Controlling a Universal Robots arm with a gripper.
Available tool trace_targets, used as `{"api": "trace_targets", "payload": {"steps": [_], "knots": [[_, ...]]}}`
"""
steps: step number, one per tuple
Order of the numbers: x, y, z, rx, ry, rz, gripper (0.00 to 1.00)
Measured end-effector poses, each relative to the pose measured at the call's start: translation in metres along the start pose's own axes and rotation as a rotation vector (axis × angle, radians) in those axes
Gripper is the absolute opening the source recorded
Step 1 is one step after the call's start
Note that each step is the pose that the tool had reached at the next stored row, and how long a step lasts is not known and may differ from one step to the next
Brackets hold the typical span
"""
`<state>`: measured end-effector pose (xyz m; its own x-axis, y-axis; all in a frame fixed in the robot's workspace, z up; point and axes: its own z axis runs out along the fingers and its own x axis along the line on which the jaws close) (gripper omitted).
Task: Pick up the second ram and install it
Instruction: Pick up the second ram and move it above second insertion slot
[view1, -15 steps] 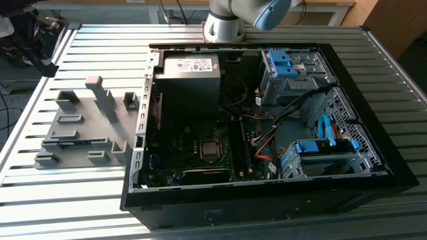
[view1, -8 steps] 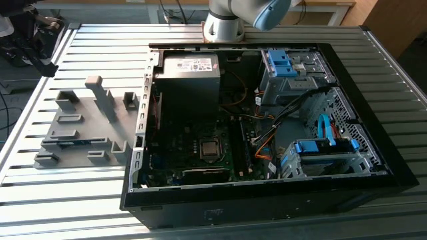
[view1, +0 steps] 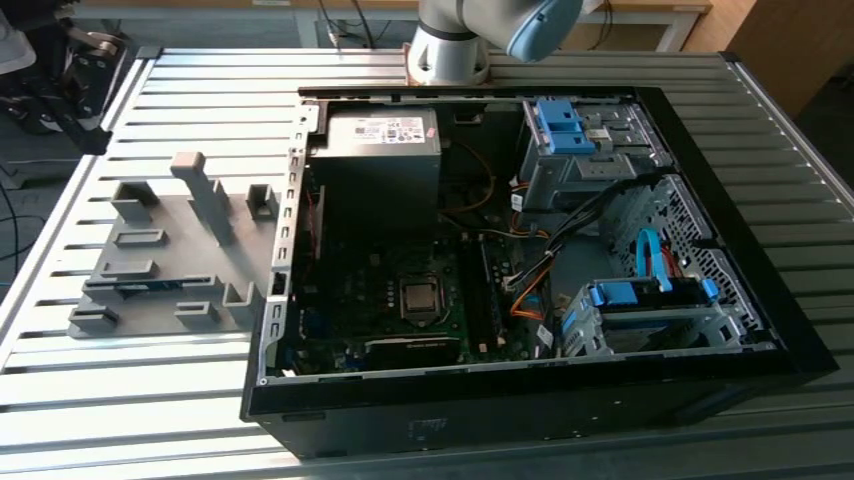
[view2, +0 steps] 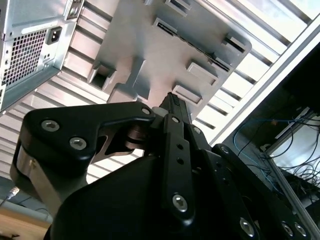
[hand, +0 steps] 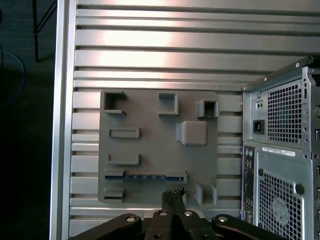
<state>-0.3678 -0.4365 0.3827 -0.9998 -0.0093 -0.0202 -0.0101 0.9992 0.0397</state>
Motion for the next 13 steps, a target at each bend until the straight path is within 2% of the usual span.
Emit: {"api": "trace_targets", "payload": {"steps": [13], "knots": [[0.0102, 0.0001, 0.0003, -0.0018, 0.0035, -0.088, 0.11]]}}
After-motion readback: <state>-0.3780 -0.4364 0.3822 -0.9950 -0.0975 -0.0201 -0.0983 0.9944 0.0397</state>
